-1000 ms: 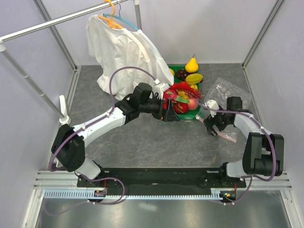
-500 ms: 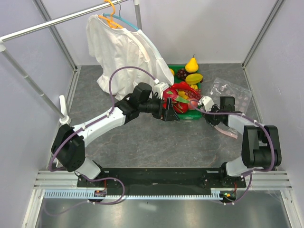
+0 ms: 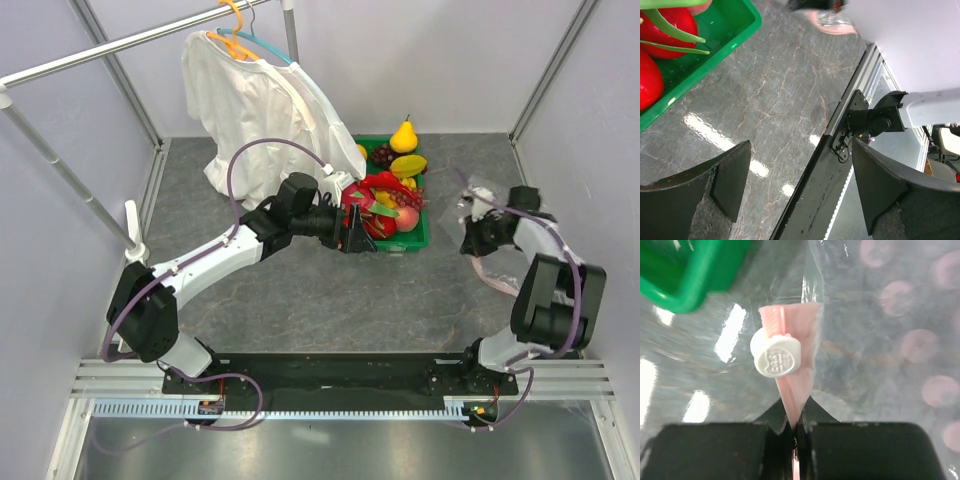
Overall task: Place the food in the zip-top bag and seal the zipper
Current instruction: Pick up the zipper food storage bag at the center of the board.
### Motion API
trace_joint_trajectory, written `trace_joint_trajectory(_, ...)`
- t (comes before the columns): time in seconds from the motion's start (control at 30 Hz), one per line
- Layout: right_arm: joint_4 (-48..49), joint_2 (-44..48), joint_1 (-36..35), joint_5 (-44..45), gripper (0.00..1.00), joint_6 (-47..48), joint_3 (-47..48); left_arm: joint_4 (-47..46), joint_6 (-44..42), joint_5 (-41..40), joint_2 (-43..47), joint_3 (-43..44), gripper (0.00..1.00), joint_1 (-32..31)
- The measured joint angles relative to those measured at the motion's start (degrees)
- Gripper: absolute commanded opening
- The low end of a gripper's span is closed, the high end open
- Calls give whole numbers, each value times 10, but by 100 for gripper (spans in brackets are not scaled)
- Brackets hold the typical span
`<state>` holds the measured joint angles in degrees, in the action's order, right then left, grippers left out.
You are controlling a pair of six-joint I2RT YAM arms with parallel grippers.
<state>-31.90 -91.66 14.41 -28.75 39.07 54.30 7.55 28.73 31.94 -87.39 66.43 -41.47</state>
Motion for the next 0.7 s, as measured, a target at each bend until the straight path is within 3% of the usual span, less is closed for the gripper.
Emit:
trace_joint_trajectory(0.1,-40,87,50,-45,0,-83,23,0,0,-5,3,2,85,-3)
trace_joint_trajectory(0.27,-7,234,55,-119,0,-267,36,2,0,-12,-12,41,75,-29)
trace_joint_trajectory(0.43,45,263,52,-159,0,-449,33,-15,19,-7,-77,121,64,-63)
trace_joint_trajectory(0.7,118,308,52,-160,0,-685,-34,-38,73,-18,-169,180,65,-121)
